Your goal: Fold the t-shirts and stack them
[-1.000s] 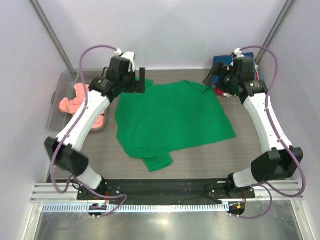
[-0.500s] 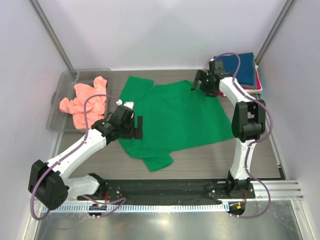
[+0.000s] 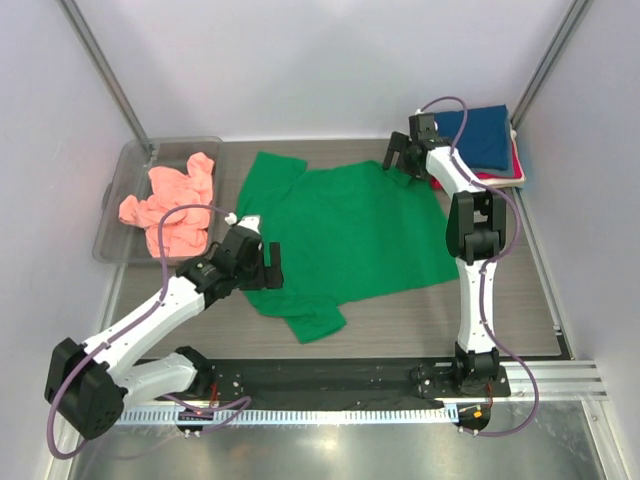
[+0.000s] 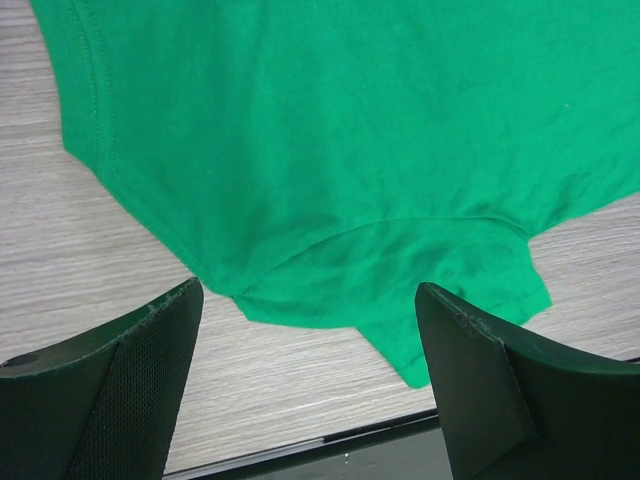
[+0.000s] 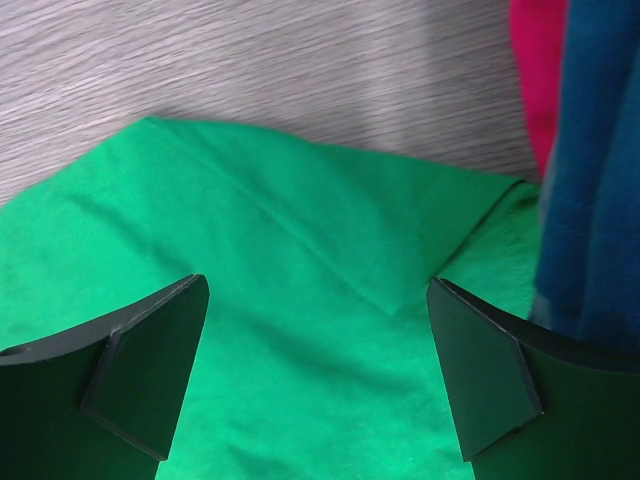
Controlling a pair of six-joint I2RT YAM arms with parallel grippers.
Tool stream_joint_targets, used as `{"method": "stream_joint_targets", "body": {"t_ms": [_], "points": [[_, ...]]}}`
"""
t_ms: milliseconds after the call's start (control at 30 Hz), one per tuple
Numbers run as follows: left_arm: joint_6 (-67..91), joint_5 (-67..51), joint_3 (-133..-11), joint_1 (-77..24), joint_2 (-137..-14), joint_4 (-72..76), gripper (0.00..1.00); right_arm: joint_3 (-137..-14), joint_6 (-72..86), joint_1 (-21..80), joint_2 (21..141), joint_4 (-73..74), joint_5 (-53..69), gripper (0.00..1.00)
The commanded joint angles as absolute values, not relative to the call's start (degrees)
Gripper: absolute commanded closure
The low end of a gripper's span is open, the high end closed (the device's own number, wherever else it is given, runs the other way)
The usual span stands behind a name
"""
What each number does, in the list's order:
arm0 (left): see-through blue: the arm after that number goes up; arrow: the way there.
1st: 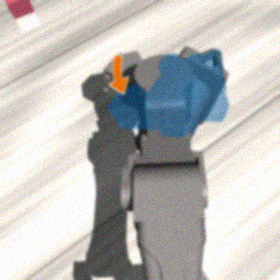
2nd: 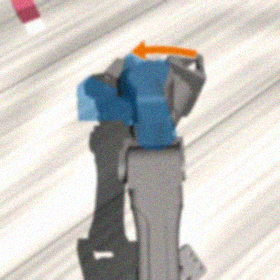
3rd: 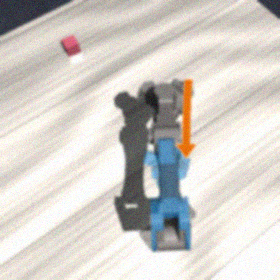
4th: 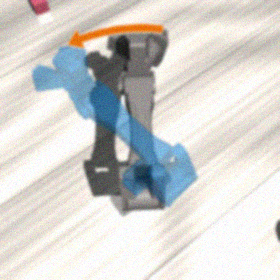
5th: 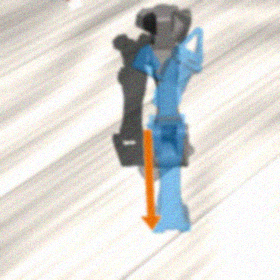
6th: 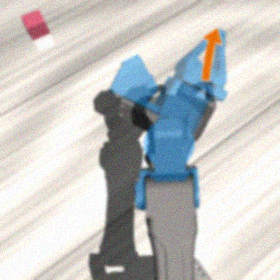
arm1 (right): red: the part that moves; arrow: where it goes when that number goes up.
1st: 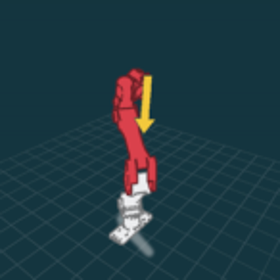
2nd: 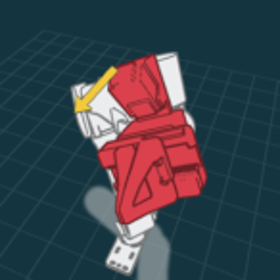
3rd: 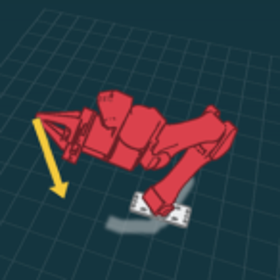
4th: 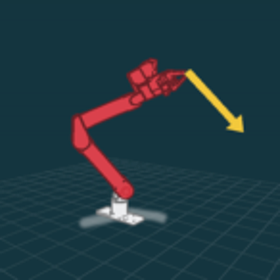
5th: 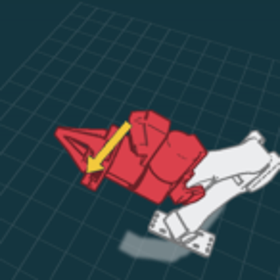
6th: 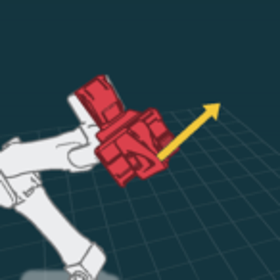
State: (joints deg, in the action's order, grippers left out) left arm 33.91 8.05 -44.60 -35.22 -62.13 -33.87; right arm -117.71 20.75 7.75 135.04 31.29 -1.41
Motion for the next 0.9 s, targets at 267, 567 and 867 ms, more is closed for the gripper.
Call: {"method": "stream_joint_targets", "body": {"t_ms": [267, 567, 867], "points": [[32.18, 13.52, -49.21, -35.68, -54.41, -43.05, 0.12, -122.34, 21.0, 7.56, 137.9, 30.06, -2.55, 0.03], [30.59, 13.97, -48.25, -35.68, -52.47, -42.98, 0.12, -127.17, 27.85, 5.9, 141.06, 23.21, 6.66, 0.02], [30.23, 14.94, -48.69, -35.68, -53.09, -43.5, 0.12, -140.35, 43.43, 1.23, 147.92, 1.23, 3.45, 0.02]]}}
